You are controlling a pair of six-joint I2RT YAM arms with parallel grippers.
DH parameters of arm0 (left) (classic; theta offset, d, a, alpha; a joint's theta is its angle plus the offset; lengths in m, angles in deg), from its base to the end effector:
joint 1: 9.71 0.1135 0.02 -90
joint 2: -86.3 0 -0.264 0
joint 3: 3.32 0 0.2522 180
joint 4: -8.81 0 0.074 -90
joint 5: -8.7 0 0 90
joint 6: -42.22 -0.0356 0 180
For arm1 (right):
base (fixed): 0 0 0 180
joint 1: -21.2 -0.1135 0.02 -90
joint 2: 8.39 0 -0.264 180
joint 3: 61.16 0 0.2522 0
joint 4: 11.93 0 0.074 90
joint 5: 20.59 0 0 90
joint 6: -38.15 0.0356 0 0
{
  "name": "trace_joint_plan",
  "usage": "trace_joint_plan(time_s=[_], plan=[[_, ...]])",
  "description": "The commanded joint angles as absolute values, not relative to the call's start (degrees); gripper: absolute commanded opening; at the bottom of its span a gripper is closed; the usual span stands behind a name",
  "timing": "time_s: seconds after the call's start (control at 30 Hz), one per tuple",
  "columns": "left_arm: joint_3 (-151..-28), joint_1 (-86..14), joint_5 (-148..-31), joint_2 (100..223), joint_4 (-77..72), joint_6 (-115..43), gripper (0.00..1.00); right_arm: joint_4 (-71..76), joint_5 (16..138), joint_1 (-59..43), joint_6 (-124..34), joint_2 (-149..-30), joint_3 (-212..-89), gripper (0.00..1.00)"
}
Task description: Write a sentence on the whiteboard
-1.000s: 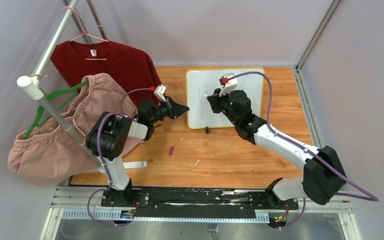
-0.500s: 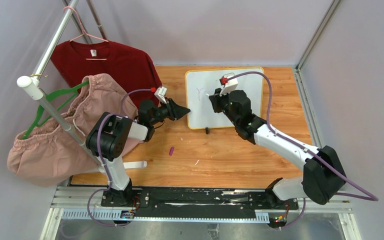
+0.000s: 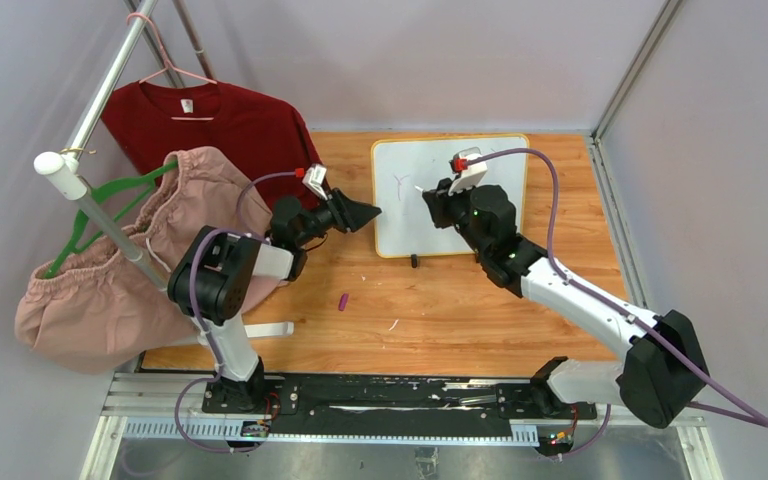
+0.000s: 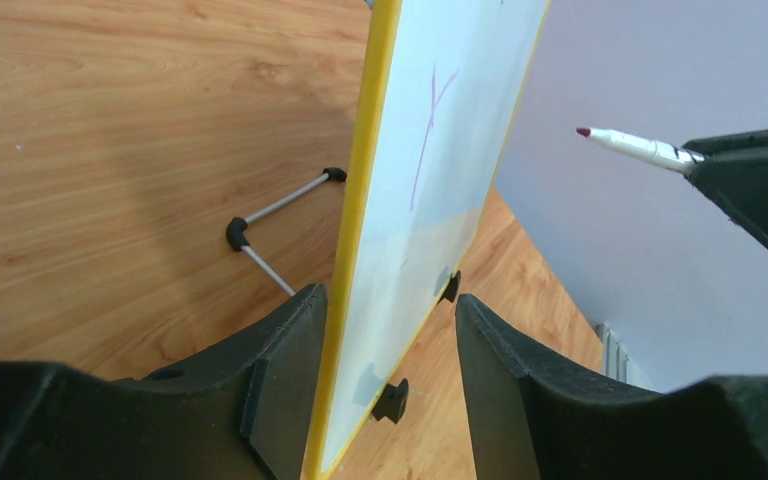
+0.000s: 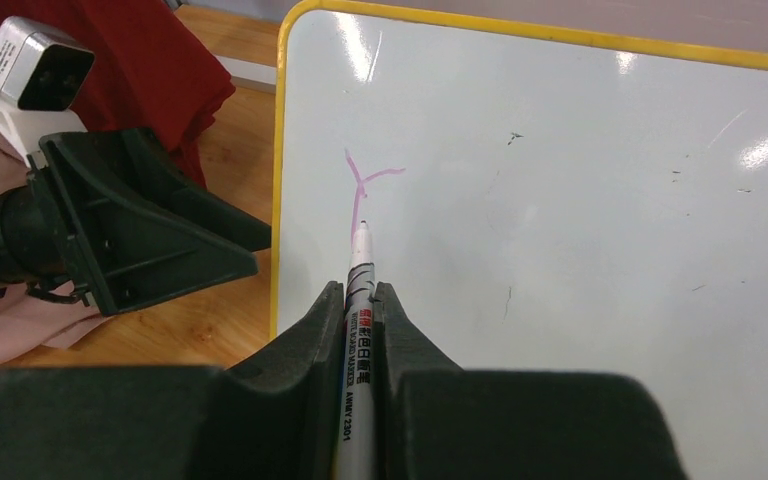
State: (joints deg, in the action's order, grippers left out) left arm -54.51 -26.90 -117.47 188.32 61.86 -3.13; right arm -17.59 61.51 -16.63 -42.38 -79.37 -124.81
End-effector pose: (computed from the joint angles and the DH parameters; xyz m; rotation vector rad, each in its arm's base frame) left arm 0.3157 -0.1197 0.1802 0.1488 1.6936 -1.3109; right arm 0.2347 0.1760 0.3277 -0.2918 1.5988 0.5292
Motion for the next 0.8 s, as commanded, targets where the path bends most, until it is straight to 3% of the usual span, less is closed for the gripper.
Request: trace_joint_plan(time_s=[0.0, 0.3, 0.57, 0.77], plan=[[-57.5, -26.5, -119.4, 191.7, 68.6, 1.0, 0.56, -17.2, 62.7, -16.1, -42.0, -77.9, -124.2, 0.0], [-58.5, -26.5, -120.0, 195.0, 68.7, 1.0, 0.6, -17.5, 63.1, -16.0, -42.3, -78.9, -124.9, 0.0], [-57.8, -26.5, -120.5, 196.6, 71.1, 1.8, 0.4, -19.8, 61.5, -16.0, -41.9, -83.4, -126.4, 0.0], [-57.5, -26.5, -120.5, 196.7, 71.0, 1.2, 0.32, -22.3, 60.2, -16.0, -41.7, -86.5, -127.7, 0.0]])
